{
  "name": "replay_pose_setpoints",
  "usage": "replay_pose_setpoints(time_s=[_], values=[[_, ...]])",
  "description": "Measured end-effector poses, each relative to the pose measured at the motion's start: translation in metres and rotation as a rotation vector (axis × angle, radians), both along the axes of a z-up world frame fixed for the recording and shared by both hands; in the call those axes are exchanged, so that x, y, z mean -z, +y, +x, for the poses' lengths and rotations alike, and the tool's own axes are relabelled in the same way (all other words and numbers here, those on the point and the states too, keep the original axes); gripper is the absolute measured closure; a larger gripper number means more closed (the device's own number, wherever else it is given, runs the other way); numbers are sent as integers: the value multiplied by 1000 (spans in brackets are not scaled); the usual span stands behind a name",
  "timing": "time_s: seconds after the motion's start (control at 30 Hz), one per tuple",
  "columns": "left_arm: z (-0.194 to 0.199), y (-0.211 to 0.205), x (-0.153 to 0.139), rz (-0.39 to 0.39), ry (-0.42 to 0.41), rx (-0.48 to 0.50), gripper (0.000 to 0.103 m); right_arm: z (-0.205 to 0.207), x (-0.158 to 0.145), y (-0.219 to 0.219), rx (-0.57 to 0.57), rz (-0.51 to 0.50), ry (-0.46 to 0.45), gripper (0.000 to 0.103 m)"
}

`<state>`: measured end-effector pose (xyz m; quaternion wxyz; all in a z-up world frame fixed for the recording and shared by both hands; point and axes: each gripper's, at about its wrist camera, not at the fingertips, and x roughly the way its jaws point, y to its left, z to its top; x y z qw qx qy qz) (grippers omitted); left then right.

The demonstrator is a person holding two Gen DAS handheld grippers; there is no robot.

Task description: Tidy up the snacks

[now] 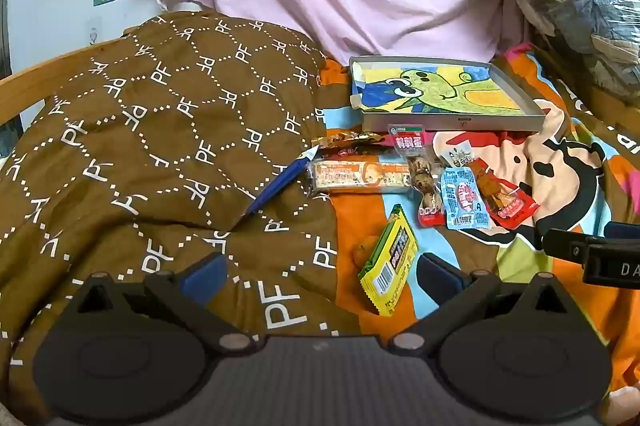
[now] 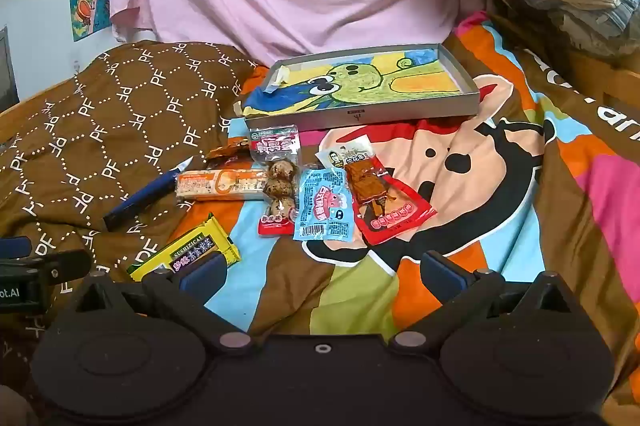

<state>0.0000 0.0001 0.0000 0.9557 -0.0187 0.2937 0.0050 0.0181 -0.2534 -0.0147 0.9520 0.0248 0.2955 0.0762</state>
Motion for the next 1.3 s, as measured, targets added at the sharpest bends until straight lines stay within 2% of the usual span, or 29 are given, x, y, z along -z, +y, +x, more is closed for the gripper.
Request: replay_pose_setpoints(time_s=[1.3], values=[[1, 0, -1, -6, 13, 0, 0, 0, 2, -1, 0, 4, 6, 1]])
